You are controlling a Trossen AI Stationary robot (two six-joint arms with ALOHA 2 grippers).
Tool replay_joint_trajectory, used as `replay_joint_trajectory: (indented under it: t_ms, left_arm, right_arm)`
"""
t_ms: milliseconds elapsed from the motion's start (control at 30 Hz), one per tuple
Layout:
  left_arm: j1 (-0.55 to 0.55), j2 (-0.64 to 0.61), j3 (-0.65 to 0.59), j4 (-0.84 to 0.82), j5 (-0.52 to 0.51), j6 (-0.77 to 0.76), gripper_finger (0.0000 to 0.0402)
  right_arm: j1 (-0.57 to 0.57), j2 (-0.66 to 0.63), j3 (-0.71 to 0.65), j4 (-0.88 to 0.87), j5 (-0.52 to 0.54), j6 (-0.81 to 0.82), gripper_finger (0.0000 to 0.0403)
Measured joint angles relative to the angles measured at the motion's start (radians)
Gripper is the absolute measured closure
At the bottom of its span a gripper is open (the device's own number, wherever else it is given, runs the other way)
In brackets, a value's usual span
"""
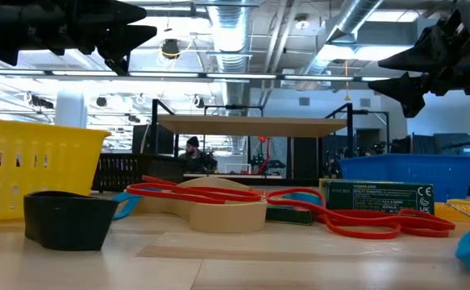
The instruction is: Pick & Place Office Desk Supplies
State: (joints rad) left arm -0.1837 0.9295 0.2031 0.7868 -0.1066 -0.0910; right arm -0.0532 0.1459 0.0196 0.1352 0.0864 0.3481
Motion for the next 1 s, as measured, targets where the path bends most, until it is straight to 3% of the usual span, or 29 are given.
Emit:
replay_joint_trajectory:
  t_ms: [367,467,567,733,1000]
  left_arm:
    - [0.0,0.0,0.0,-0.001,-0.001,-0.023,0.025]
    - [0.004,0.036,0.009,-0.014,-0.103,-0.027,0.025]
    - [0.035,0.108,0.08,-0.167,-0.169,-0.039,0.025]
    - [0.099,0.298,0.34,-0.542,-0.017,0.009,0.025]
    - [0.189,0.573,0.698,-0.96,0.0,0.218,0.025]
  right_arm:
    - [0.0,0.0,0.0,0.0,0.0,0.009,0.0175]
    - [0.0,0.0,0.0,0.0,0.0,0.016,0.0175]
    - [0.0,0.0,0.0,0.008,0.015,0.017,0.0175]
    - [0.0,0.0,0.0,0.029,0.023,0.019,0.0175]
    - [0.002,0.0,0.0,0.022,0.022,0.045,0.0175]
